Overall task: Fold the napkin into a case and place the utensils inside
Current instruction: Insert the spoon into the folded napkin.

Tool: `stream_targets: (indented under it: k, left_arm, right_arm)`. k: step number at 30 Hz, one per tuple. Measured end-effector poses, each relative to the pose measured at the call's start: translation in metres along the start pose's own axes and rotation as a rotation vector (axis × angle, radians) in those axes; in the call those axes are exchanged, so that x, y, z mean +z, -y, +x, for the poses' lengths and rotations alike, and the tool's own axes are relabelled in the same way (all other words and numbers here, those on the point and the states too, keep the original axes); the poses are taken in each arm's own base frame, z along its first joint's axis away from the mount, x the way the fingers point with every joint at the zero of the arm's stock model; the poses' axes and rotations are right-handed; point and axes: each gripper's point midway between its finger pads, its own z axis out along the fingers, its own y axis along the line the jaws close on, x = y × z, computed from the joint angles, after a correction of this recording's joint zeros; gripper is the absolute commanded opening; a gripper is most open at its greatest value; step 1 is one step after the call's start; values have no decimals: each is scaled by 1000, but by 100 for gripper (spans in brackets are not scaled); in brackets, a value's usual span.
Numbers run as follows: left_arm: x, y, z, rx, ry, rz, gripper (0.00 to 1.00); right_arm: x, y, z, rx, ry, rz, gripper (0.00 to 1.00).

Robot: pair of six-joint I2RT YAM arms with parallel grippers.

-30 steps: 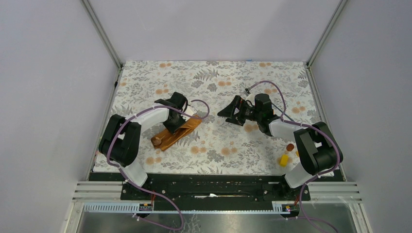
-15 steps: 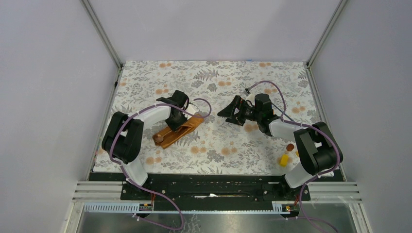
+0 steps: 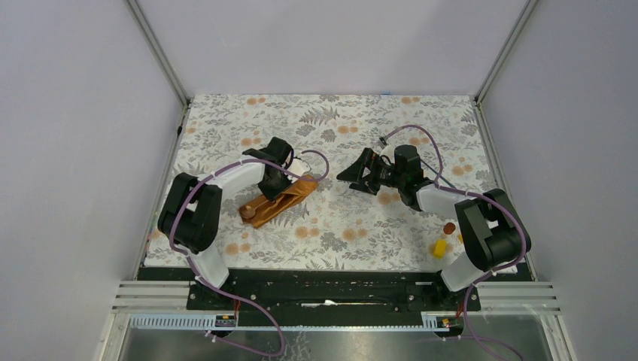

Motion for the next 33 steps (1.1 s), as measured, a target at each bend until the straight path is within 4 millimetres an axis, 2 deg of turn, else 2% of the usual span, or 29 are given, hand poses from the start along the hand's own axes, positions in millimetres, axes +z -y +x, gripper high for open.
stream_targets:
  k: [3,8,13,17,20,23,27,30,33]
  left_arm:
    - [1,1,-4,8,2,3,0]
    - [5,4,-12,26,9,5,0]
    - [5,7,-14,37,12,7,0]
    - [9,8,-11,40,11,8,0]
    - [11,10,-7,44,2,12,0]
    - [11,9,-8,46,7,10,0]
    - [10,8,-10,46,11,10,0]
    - [11,7,-13,46,13,12,0]
    - [13,5,-17,46,16,14,0]
  right_arm:
    - [0,0,0,-1,0,0,99]
    - [6,5,1,6,-13,-13,83]
    - [29,35,6,64,-64,17,71]
    - [46,51,2,91,-84,34,56]
    - [63,61,-1,106,-98,39,56]
    - [80,71,4,117,-121,47,56]
    - [103,60,8,94,-147,9,56]
    - [114,56,12,80,-159,-2,40]
    - [120,59,16,87,-172,0,33]
